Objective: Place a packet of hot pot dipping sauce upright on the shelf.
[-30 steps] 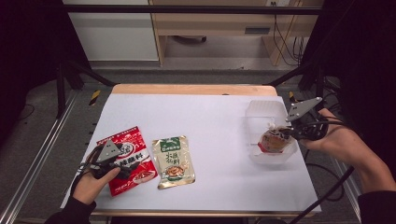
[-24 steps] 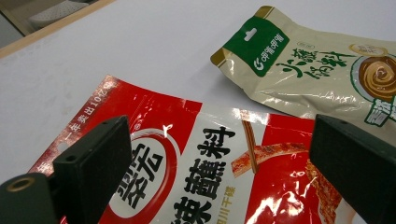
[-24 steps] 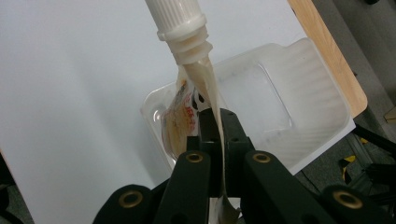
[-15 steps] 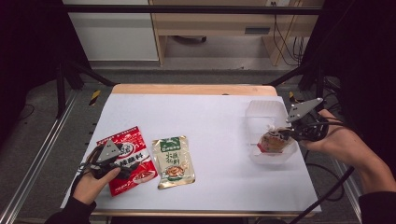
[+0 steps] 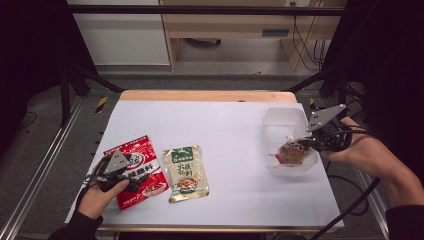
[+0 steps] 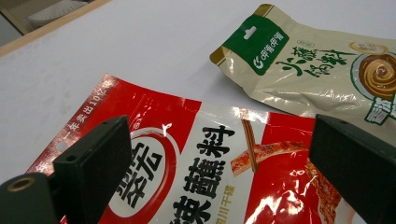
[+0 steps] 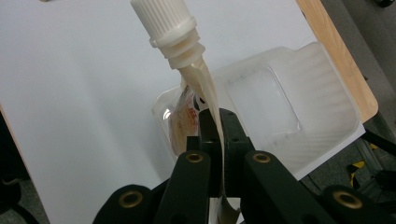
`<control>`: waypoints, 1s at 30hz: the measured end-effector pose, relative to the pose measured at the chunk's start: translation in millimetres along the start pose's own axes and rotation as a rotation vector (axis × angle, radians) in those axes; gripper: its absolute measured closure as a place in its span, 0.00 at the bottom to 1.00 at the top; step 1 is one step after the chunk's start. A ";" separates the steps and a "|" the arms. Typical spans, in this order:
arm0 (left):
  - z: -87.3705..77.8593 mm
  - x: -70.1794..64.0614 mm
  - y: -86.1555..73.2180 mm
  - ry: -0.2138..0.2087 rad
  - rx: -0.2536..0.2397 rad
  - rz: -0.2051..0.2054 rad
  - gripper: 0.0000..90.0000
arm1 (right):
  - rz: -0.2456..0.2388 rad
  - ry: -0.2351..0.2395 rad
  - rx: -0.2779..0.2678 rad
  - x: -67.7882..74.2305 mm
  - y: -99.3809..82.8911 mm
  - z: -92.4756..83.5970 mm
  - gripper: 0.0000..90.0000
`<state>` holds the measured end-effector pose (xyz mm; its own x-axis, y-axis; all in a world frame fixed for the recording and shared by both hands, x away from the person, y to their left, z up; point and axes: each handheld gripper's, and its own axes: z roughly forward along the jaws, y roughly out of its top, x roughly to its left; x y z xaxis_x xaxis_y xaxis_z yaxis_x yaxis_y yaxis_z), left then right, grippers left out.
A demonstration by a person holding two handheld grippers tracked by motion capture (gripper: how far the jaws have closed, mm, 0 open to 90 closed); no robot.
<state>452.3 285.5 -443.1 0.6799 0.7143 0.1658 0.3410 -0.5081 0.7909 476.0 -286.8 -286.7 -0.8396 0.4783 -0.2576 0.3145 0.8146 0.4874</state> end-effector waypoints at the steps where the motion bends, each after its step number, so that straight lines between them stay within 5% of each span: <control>1: 0.1 -0.2 0.0 -0.001 0.000 -0.001 0.07 | 0.001 0.003 0.001 -0.2 0.1 0.0 1.00; 30: 0.6 -0.8 -0.2 -0.005 0.008 0.006 0.07 | 0.029 0.057 0.029 -1.1 -12.8 46.6 1.00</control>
<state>452.1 284.8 -443.8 0.6849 0.7092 0.1676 0.3420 -0.5159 0.7855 493.6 -282.5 -331.5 -0.8536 0.4829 -0.1952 0.3511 0.8102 0.4693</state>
